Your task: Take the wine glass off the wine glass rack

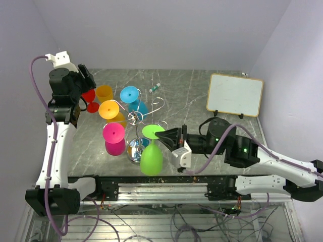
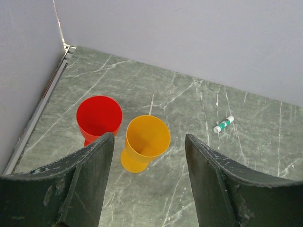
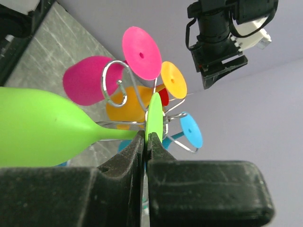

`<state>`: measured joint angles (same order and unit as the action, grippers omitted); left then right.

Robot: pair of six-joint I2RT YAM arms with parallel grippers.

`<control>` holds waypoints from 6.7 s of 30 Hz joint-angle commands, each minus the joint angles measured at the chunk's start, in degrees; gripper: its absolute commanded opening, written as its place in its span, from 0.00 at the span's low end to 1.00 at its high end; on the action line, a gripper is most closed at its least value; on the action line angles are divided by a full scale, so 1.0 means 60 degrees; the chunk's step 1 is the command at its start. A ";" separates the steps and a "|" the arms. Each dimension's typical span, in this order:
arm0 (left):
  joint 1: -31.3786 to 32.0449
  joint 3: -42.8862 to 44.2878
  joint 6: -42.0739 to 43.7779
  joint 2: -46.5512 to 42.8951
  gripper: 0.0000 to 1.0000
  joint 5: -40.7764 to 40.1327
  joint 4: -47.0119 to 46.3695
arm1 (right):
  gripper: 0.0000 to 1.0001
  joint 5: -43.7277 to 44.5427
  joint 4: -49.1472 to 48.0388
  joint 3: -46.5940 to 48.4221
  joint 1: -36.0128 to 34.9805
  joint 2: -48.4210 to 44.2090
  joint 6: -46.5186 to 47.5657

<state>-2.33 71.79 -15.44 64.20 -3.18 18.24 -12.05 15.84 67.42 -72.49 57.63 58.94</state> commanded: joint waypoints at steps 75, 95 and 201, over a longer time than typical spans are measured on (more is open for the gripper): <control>0.1428 0.2455 -0.4332 -0.1332 0.32 0.8429 0.0543 | 0.00 0.8501 -0.6364 0.1394 0.0025 0.1173 -1.0141; 0.1428 0.4371 -0.2403 -0.2210 0.07 0.1072 0.4443 | 0.51 1.0508 -0.7472 -0.0235 0.0062 0.0434 -0.8215; -0.1941 -0.0317 -0.3040 0.3251 0.25 -0.2772 0.3128 | 0.59 1.1503 -0.4937 -0.1480 0.0098 -0.0907 -0.9398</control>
<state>-13.43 69.41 -34.26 84.66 -20.05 38.39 56.55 -12.95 57.93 -72.07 52.14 3.01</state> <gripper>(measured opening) 0.214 0.586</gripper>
